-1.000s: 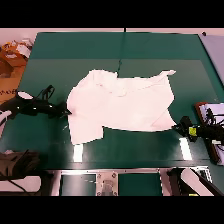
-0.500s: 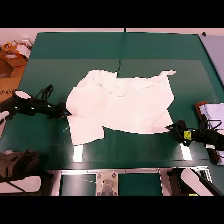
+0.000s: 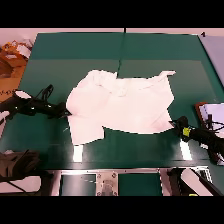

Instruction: Fold the shirts.

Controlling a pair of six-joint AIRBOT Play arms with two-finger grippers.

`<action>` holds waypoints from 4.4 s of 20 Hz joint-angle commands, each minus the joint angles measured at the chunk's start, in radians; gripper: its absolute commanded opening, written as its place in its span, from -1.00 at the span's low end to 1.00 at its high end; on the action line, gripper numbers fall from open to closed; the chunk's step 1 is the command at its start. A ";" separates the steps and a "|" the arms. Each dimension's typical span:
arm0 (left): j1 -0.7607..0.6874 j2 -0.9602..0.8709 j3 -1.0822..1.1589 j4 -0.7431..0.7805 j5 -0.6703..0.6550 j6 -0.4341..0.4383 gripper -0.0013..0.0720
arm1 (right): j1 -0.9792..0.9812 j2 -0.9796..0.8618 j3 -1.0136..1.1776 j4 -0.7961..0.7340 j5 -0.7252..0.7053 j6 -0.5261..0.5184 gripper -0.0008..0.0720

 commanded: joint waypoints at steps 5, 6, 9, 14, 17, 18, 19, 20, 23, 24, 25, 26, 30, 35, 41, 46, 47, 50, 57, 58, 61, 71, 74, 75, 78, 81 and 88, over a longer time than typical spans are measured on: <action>0.001 0.001 0.000 -0.013 0.003 0.000 -0.89 | 0.000 -0.043 -0.004 0.042 0.077 -0.074 -0.61; 0.001 0.001 0.000 -0.013 0.003 0.000 -0.89 | 0.000 -0.043 -0.002 0.042 0.092 -0.102 -0.93; 0.001 0.047 0.030 -0.006 -0.009 0.000 -0.90 | -0.001 -0.037 0.090 0.040 0.198 -0.153 -0.94; 0.001 0.341 0.278 -0.002 0.001 -0.009 -0.90 | -0.001 0.086 0.533 0.145 0.410 -0.105 -0.94; 0.001 0.529 0.496 -0.002 0.049 -0.009 -0.89 | -0.001 0.207 0.831 0.173 0.414 -0.043 -0.94; 0.001 0.586 0.571 -0.002 0.071 -0.009 -0.89 | -0.001 0.240 0.925 0.173 0.413 -0.021 -0.94; 0.001 0.630 0.639 -0.002 0.088 -0.008 -0.89 | -0.001 0.269 1.023 0.173 0.409 -0.007 -0.94; 0.001 0.672 0.713 -0.002 0.101 -0.008 -0.89 | -0.001 0.292 1.110 0.172 0.397 0.002 -0.94; 0.001 0.762 0.898 -0.001 0.112 0.011 -0.89 | -0.001 0.349 1.337 0.172 0.311 0.046 -0.94; 0.001 0.783 0.941 -0.001 0.111 0.011 -0.89 | -0.001 0.362 1.394 0.173 0.277 0.061 -0.94; 0.001 0.800 0.980 -0.001 0.109 0.011 -0.89 | -0.001 0.374 1.436 0.171 0.254 0.079 -0.94; 0.001 0.807 1.014 0.000 0.102 0.011 -0.89 | -0.001 0.385 1.470 0.171 0.235 0.081 -0.94; 0.001 0.803 1.075 0.051 0.071 -0.010 -0.89 | -0.001 0.394 1.485 0.168 0.218 0.095 -0.94; 0.001 0.745 0.939 0.091 -0.008 -0.040 -0.89 | 0.000 0.390 1.257 0.165 0.218 0.097 -0.94; 0.001 0.492 0.592 -0.071 0.028 -0.011 -0.89 | 0.048 0.234 0.852 0.171 0.198 -0.038 -0.94; -0.099 0.160 0.454 -0.166 0.198 0.109 -0.89 | 0.234 -0.093 0.716 0.174 -0.011 -0.137 -0.94; -0.128 0.086 0.454 -0.167 0.259 0.125 -0.89 | 0.264 -0.169 0.723 0.174 -0.058 -0.137 -0.94; -0.165 -0.073 0.455 -0.190 0.441 0.123 -0.89 | 0.307 -0.405 0.808 0.174 -0.119 -0.137 -0.94; -0.165 -0.155 0.494 -0.256 0.633 0.131 -0.89 | 0.313 -0.730 1.135 0.199 -0.086 -0.136 -0.93; -0.165 -0.155 0.520 -0.256 0.643 0.131 -0.89 | 0.313 -0.742 1.162 0.199 -0.085 -0.136 -0.93; -0.165 -0.155 0.596 -0.255 0.662 0.132 -0.89 | 0.313 -0.746 1.206 0.200 -0.086 -0.135 -0.93; -0.164 -0.237 0.617 -0.188 0.460 0.125 -0.89 | 0.301 -0.746 1.222 0.101 0.019 -0.133 -0.94; -0.157 -0.228 0.617 -0.031 0.282 0.013 -0.89 | 0.250 -0.745 1.222 0.053 0.172 -0.129 -0.94; -0.157 -0.227 0.617 0.031 0.222 -0.031 -0.89 | 0.233 -0.745 1.220 0.033 0.230 -0.129 -0.94; -0.157 -0.227 0.616 0.198 0.068 -0.140 -0.89 | 0.212 -0.724 1.157 -0.035 0.312 -0.123 -0.94; -0.158 -0.228 0.615 0.225 0.010 -0.178 -0.89 | 0.209 -0.687 1.062 -0.126 0.321 -0.098 -0.94; -0.187 -0.231 0.554 0.223 -0.014 -0.198 -0.89 | 0.209 -0.686 0.996 -0.176 0.278 -0.080 -0.90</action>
